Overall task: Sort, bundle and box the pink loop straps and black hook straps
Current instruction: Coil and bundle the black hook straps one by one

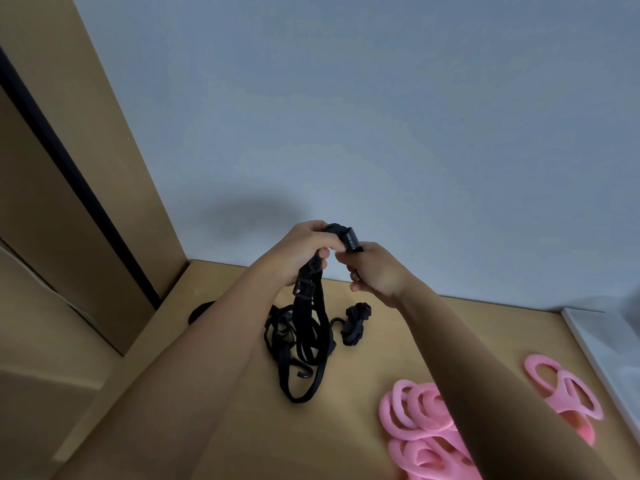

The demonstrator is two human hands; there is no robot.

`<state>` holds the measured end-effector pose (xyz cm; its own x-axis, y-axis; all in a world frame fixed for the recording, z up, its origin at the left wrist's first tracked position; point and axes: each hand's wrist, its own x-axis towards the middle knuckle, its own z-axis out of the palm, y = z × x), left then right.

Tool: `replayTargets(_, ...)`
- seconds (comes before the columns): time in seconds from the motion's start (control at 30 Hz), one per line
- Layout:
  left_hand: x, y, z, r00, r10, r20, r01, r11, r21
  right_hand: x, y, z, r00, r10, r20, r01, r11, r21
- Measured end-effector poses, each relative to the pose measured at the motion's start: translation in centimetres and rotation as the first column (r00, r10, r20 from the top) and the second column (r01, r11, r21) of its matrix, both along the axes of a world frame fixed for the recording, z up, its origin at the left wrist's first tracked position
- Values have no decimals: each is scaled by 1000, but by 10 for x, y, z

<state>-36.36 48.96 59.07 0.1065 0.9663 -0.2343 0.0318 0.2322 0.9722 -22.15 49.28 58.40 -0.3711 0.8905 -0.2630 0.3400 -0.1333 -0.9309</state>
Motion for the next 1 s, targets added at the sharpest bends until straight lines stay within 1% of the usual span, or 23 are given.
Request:
replayTargets(0.07, -1, 2, -2, 996, 4, 87, -3, 1000, -7, -5, -3, 0, 1000, -10, -4, 10, 1000, 6)
replayTargets(0.13, -1, 1, -3, 995, -17, 101, 19, 1000, -20, -9, -5, 2, 999, -37, 32, 37, 999, -11)
replayTargets(0.17, 0, 0, -4, 997, -34, 70, 35, 999, -19, -10, -6, 2, 997, -51, 51, 52, 998, -32)
replayTargets(0.23, 5, -3, -4, 999, -20, -49, 19, 1000, -5, -14, -9, 1, 995, -68, 66, 73, 995, -70)
replayTargets(0.27, 9, -3, -4, 995, 20, -94, -20, 1000, 1, -16, -11, 0, 995, -73, 66, 78, 994, -78)
replayTargets(0.37, 21, -3, -8, 975, 199, -103, -196, 980, 37, -23, -16, -3, 996, -86, 39, 89, 991, -102)
replayTargets(0.4, 24, -2, -10, 956, 251, -153, -243, 968, 71, -25, -17, -5, 996, -84, 25, 87, 990, -109)
replayTargets(0.43, 26, -1, -12, 935, 283, -212, -266, 958, 104, -26, -18, -7, 996, -82, 19, 84, 990, -113)
replayTargets(0.5, 30, -1, -14, 916, 303, -264, -275, 951, 139, -26, -18, -11, 997, -78, 20, 80, 989, -126)
replayTargets(0.6, 30, -2, -13, 929, 291, -227, -266, 955, 132, -25, -21, -11, 997, -71, 9, 72, 983, -170)
replayTargets(0.63, 30, -2, -12, 941, 269, -206, -248, 961, 122, -25, -22, -12, 997, -71, -5, 69, 980, -185)
replayTargets(0.7, 27, -2, -10, 952, 218, -215, -196, 973, 120, -24, -23, -13, 997, -75, -33, 66, 975, -210)
replayTargets(0.77, 22, -1, -9, 952, 235, -198, -206, 966, 155, -22, -23, -15, 988, -96, -124, 65, 970, -235)
replayTargets(0.83, 16, 0, -9, 939, 321, -125, -298, 938, 176, -19, -22, -17, 973, -72, -221, 27, 979, -202)
replayTargets(0.9, 13, 0, -10, 928, 363, -79, -347, 922, 172, -17, -21, -18, 968, -9, -251, -30, 988, -151)
replayTargets(0.93, 13, 1, -10, 934, 348, -78, -330, 928, 175, -17, -20, -19, 959, 28, -280, -72, 987, -146)
replayTargets(1.0, 14, -1, -8, 964, 261, -52, -248, 951, 182, -15, -18, -21, 926, 91, -366, -170, 967, -192)
